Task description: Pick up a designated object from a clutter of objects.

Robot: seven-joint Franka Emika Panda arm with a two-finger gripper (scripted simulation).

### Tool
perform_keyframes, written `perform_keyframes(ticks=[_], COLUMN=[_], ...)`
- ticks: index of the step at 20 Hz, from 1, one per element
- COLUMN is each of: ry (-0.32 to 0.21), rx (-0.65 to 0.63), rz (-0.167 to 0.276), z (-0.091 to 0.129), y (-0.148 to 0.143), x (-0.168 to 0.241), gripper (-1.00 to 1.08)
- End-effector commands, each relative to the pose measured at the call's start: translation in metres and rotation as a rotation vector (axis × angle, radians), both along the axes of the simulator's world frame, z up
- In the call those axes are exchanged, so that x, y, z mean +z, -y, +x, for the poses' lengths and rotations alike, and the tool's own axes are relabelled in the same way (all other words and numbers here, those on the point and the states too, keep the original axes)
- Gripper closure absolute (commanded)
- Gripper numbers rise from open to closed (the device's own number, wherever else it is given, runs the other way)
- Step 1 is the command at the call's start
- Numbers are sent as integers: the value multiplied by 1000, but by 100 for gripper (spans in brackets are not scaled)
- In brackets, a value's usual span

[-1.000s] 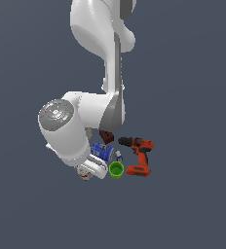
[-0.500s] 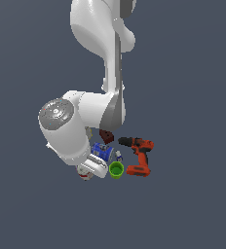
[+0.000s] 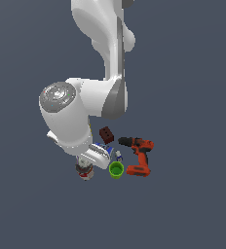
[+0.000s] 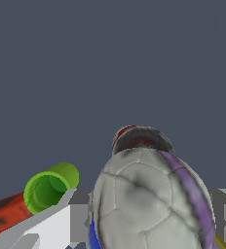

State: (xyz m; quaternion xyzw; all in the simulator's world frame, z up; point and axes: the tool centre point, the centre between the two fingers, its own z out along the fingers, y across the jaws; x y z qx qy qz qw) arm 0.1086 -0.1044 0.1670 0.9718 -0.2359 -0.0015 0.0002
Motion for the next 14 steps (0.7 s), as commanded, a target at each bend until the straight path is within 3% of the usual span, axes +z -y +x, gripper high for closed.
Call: perform_keyframes(ticks=[1, 14], ry=[2, 3], rx=[0, 0], rz=[0, 0], z=[-8, -73], y=[-3, -26], x=[14, 113], gripper=[108, 108])
